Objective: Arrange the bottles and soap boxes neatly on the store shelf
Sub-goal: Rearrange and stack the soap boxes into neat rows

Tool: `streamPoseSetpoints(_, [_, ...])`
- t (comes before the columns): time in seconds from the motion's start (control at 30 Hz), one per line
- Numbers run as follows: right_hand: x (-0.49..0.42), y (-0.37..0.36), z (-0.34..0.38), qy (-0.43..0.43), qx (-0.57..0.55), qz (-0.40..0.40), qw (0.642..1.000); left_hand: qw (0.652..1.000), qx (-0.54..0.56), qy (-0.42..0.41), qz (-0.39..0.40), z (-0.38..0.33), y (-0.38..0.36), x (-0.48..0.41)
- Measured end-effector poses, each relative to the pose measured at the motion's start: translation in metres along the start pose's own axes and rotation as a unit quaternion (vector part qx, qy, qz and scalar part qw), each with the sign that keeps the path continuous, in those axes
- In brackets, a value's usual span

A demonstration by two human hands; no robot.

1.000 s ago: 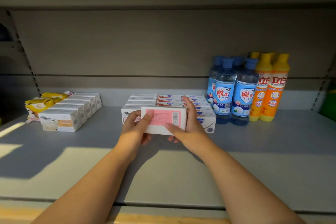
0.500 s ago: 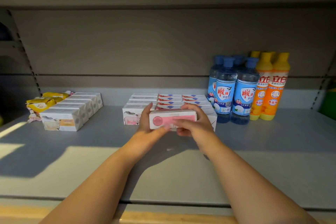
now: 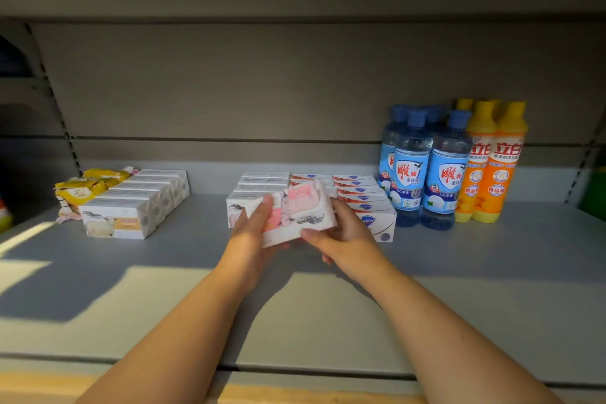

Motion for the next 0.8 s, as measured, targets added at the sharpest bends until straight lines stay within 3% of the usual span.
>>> streamPoseSetpoints(0.2, [0.008, 0.004, 0.021, 0.088, 0.091, -0.002, 0.992, 0.959, 0.121, 0.252, 0.051, 0.027, -0.004, 0.006])
streamPoseSetpoints(0.37, [0.010, 0.004, 0.023, 0.087, 0.114, -0.015, 0.990, 0.930, 0.179, 0.303, 0.102, 0.033, -0.012, 0.009])
streamPoseSetpoints(0.43, [0.007, 0.007, 0.023, 0.085, 0.095, -0.045, 0.991, 0.937, 0.215, 0.264, 0.085, 0.028, -0.011, 0.005])
streamPoseSetpoints(0.53, [0.004, 0.011, 0.018, 0.062, 0.075, -0.067, 0.993, 0.969, 0.186, 0.156, 0.041, 0.019, -0.003, -0.004])
streamPoseSetpoints(0.7, [0.000, 0.004, 0.004, 0.032, 0.098, 0.005, 0.995, 0.994, 0.096, -0.034, -0.039, -0.004, 0.013, -0.009])
streamPoseSetpoints(0.8, [-0.001, -0.006, -0.006, 0.015, 0.103, 0.065, 0.992, 0.994, 0.041, -0.101, -0.007, -0.016, 0.007, -0.001])
Point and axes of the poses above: each hand's wrist, its own x-axis away from the middle knuckle, its own y-axis out of the back of the hand, z = x × y, the point moved 6 cm from there along -x, towards the middle knuckle, and after that the axes turned 5 degrees about -x, right-handed, at the moved point
